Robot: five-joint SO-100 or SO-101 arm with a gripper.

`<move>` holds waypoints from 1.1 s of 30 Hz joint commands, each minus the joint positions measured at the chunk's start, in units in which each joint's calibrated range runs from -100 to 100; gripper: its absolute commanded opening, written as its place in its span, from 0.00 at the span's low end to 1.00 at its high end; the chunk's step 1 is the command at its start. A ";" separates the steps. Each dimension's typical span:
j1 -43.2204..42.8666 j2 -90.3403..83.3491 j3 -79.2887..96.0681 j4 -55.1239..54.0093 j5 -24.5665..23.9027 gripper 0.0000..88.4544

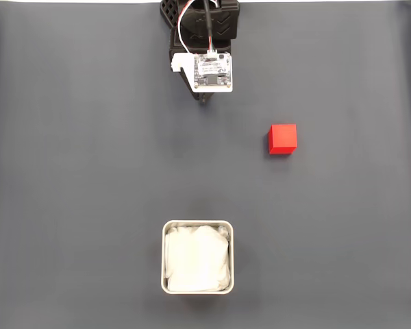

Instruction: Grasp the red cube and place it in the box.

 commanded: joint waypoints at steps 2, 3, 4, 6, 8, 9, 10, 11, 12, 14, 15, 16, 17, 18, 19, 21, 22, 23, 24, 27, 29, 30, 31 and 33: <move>0.01 0.09 0.45 1.20 -0.29 0.00; 0.01 0.09 0.45 1.20 -0.29 0.00; 0.01 0.09 0.45 1.20 -0.29 0.00; 0.01 0.09 0.45 1.20 -0.29 0.00; 0.01 0.09 0.45 1.20 -0.29 0.00; 0.01 0.09 0.45 1.20 -0.29 0.00; 0.01 0.09 0.45 1.20 -0.29 0.00; 0.01 0.09 0.45 1.20 -0.29 0.00; -0.06 0.09 0.45 1.20 -0.29 0.00; -0.14 0.09 0.45 1.20 -0.29 0.00; -0.14 0.09 0.45 1.20 -0.29 0.00; -0.14 0.09 0.45 1.20 -0.29 0.00; -0.14 0.09 0.45 1.20 -0.29 0.00; -0.14 0.09 0.45 1.20 -0.29 0.00; -0.14 0.09 0.45 1.20 -0.29 0.00; -0.06 0.09 0.45 1.20 -0.29 0.00; -0.06 0.09 0.45 1.20 -0.29 0.00; 0.01 0.09 0.45 1.20 -0.34 0.00; 0.01 0.09 0.45 1.20 -0.39 0.00; 0.01 0.09 0.45 1.20 -0.15 0.00; 0.01 0.09 0.45 0.30 1.42 0.00; 0.01 0.09 0.27 -1.75 1.03 0.00; 0.01 0.09 -0.37 -4.29 0.63 0.00; 0.01 0.52 -2.47 -9.95 0.20 0.00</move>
